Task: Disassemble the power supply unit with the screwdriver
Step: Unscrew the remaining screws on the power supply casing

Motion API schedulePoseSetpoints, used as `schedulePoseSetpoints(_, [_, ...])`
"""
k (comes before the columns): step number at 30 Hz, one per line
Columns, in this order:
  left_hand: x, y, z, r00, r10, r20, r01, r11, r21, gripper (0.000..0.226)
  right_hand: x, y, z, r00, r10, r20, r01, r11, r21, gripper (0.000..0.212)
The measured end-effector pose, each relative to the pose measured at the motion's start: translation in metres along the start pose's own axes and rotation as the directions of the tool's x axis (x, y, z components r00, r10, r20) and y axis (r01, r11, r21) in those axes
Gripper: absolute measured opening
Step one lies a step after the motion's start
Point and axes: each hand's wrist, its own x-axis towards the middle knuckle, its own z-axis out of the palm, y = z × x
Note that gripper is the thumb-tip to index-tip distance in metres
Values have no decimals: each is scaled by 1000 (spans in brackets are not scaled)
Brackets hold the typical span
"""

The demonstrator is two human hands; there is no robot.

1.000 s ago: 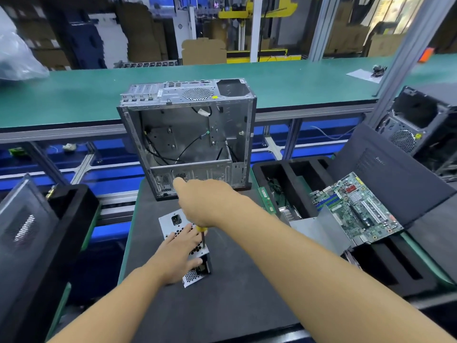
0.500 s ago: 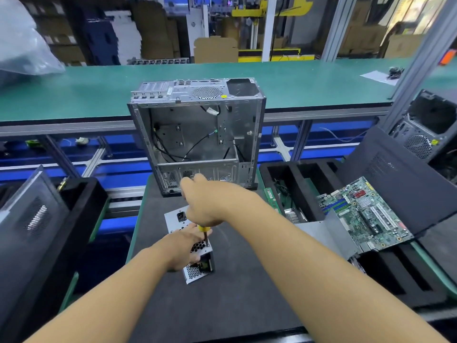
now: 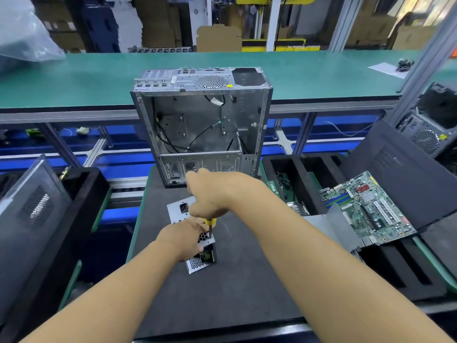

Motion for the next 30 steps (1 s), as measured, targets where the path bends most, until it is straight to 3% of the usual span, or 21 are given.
schedulePoseSetpoints(5, [-1, 2, -3, 1000, -28, 4, 29, 999, -30, 58, 1, -2, 5, 997, 43, -66, -43, 999, 14, 5])
schedulePoseSetpoints(8, [-1, 3, -4, 999, -47, -6, 47, 998, -51, 58, -1, -2, 5, 998, 32, -55, -32, 999, -2, 14])
schedulePoseSetpoints(13, [2, 1, -7, 999, 38, 15, -38, 999, -10, 72, -8, 5, -1, 1000, 8, 1, -8, 1000, -19, 26])
schedulePoseSetpoints(18, [2, 3, -7, 999, 22, 28, -22, 1000, 10, 73, -2, 4, 4, 992, 124, -26, -122, 989, 81, 44])
schedulePoseSetpoints(21, [1, 1, -7, 1000, -7, 23, 7, 1000, 2, 73, 2, 3, 9, 987, 107, -124, -100, 993, 57, 19])
schedulePoseSetpoints(23, [1, 1, -6, 1000, -19, 11, 19, 1000, -20, 75, 1, 4, 8, 993, 60, -105, -54, 997, 52, 8])
schedulePoseSetpoints(26, [0, -2, -3, 997, -69, -20, 68, 996, -49, 69, -4, 5, 3, 1000, -6, 7, 6, 999, 36, 24])
schedulePoseSetpoints(30, [0, -3, -3, 996, -81, -23, 80, 995, -53, 53, -2, 0, 4, 997, 81, -15, -81, 997, 9, 32])
